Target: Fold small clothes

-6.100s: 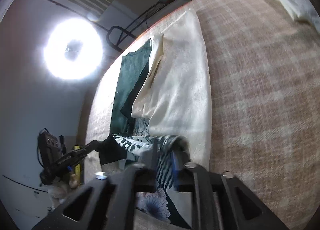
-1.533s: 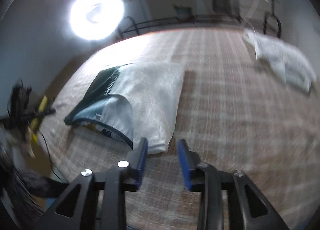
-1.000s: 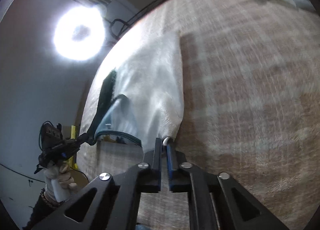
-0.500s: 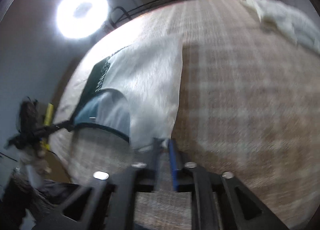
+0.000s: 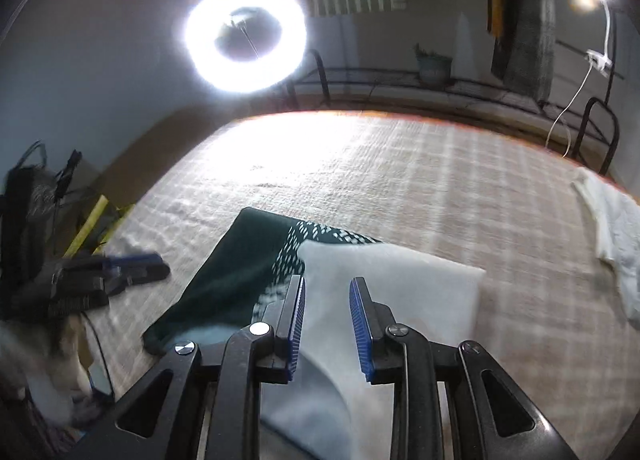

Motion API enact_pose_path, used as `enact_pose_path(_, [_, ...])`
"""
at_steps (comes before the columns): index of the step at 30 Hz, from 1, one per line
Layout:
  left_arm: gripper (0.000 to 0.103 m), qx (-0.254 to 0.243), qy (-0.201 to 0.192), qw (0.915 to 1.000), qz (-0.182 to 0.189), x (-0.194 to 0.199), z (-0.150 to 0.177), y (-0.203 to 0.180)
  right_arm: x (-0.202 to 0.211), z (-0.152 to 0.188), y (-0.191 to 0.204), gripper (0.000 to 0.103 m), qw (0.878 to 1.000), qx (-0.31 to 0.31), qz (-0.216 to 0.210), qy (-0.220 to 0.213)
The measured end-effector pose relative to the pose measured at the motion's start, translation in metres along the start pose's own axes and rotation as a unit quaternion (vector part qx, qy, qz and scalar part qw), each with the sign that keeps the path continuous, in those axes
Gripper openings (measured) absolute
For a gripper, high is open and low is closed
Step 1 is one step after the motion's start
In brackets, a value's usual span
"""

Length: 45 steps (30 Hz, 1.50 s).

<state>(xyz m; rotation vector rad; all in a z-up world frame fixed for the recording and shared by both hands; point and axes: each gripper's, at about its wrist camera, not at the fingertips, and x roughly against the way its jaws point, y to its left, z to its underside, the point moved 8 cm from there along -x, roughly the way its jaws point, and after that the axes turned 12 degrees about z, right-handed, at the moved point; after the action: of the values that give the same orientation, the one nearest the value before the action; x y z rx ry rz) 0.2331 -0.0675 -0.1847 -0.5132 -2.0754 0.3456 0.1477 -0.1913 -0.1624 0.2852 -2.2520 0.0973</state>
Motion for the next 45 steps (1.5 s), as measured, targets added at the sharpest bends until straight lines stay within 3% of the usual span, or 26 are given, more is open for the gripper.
enact_pose_path(5, [0.024,0.009,0.022,0.9997,-0.011,-0.027,0.006,0.005,-0.046,-0.011,0.011,0.011,1.0,0.01,0.004,0.029])
enact_pose_path(11, [0.024,0.047,0.03,0.9982,-0.021,-0.041,0.008,0.027,-0.076,-0.013,0.008,0.011,0.999,0.008,0.018,0.04])
enact_pose_path(16, [0.024,0.047,0.03,0.9981,-0.026,-0.044,0.01,0.037,-0.105,-0.007,0.012,0.011,0.997,0.025,0.039,0.059])
enact_pose_path(23, [0.024,0.047,0.03,0.9983,-0.016,-0.031,0.004,0.039,-0.101,0.0,0.013,0.012,0.996,0.049,0.049,0.06])
enact_pose_path(25, [0.033,0.056,0.012,0.9983,-0.01,-0.016,-0.003,0.043,-0.083,-0.005,0.005,0.019,0.998,0.022,0.028,0.055])
enact_pose_path(27, [0.053,0.065,-0.004,0.9978,-0.008,-0.002,-0.007,0.05,-0.065,-0.011,-0.006,0.021,0.999,0.0,0.014,0.041])
enact_pose_path(28, [0.054,0.073,-0.012,0.9972,-0.003,0.006,-0.008,0.055,-0.055,-0.012,-0.013,0.022,0.999,-0.015,0.003,0.038])
enact_pose_path(29, [0.054,0.081,-0.015,0.9966,0.001,0.01,-0.007,0.059,-0.05,-0.013,-0.017,0.031,0.999,-0.027,-0.006,0.038])
enact_pose_path(30, [0.054,0.093,-0.014,0.9955,0.008,0.014,-0.005,0.065,-0.041,-0.012,-0.024,0.039,0.998,-0.045,-0.02,0.04])
enact_pose_path(35, [0.054,0.184,0.009,0.981,0.061,0.025,0.023,0.095,-0.016,0.01,-0.074,0.041,0.992,-0.111,-0.032,0.052])
enact_pose_path(38, [0.054,0.234,0.025,0.9679,0.089,0.028,0.044,0.104,-0.018,0.032,-0.105,0.041,0.983,-0.163,-0.042,0.076])
enact_pose_path(45, [0.054,0.268,0.044,0.9538,0.129,0.034,0.065,0.096,-0.025,0.057,-0.135,0.041,0.966,-0.226,-0.072,0.103])
